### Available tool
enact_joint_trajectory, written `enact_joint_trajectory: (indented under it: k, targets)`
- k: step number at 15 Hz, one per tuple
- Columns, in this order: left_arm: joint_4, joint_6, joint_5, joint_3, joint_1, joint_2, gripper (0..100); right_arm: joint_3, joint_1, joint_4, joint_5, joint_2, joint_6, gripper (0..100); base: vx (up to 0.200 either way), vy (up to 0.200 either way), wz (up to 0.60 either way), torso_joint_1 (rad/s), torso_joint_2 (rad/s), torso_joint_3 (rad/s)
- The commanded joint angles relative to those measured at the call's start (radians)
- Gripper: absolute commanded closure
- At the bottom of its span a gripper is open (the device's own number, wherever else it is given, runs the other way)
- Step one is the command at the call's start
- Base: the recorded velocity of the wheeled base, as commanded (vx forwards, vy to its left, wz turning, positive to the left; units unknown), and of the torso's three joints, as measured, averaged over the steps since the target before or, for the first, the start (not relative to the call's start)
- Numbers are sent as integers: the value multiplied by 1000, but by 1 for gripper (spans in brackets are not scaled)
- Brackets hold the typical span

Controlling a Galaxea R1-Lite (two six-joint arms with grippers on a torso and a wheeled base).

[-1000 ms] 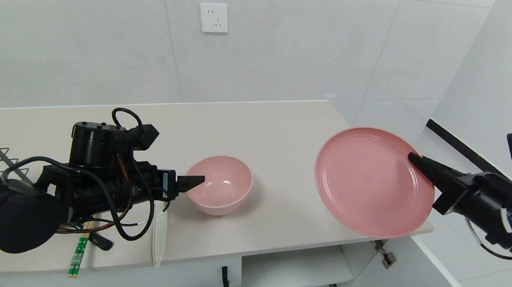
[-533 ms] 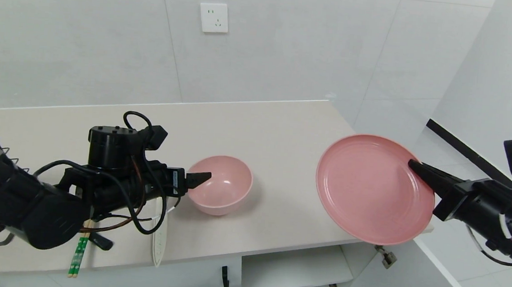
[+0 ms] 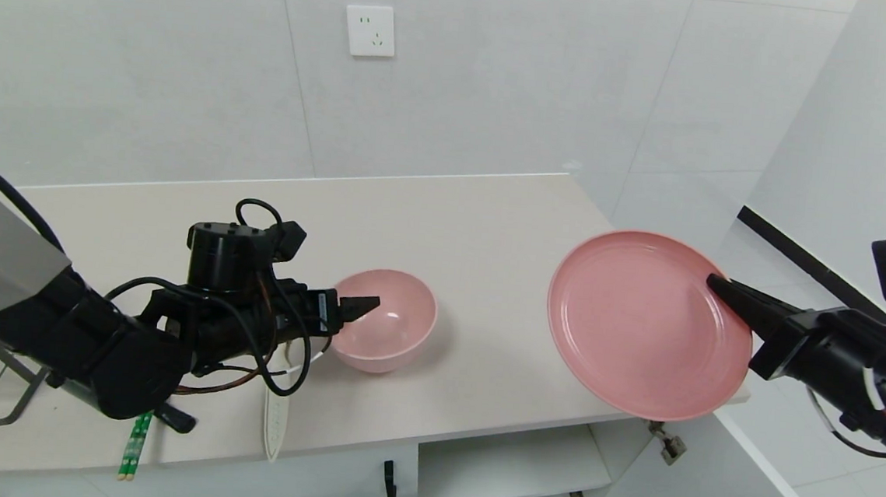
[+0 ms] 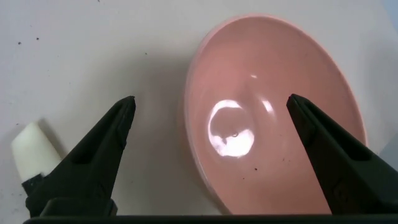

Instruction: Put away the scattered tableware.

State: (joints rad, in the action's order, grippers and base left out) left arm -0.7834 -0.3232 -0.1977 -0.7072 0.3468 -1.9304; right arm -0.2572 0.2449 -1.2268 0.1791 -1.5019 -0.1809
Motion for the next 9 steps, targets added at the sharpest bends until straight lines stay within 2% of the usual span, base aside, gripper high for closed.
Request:
enact_joint_trajectory:
  k: [1,4,5,9]
  targets:
    - [-2,0,0,-1,6,-21,0,0,1,0,0,-8,0,100,0,0,0,0,0,0]
    - [-4,3,6,-1,8,-39,0,3,-1,-40,0,-27,0,100,0,0,0,0,0,0]
    - [-4,3,17,-1,8,-44,100,4,-6,-53,0,-37,-2,100,0,0,0,0,0,0]
    - [-56,1,20,-3,4,-38,100,4,-13,-65,0,-50,0,100,0,0,0,0,0,0]
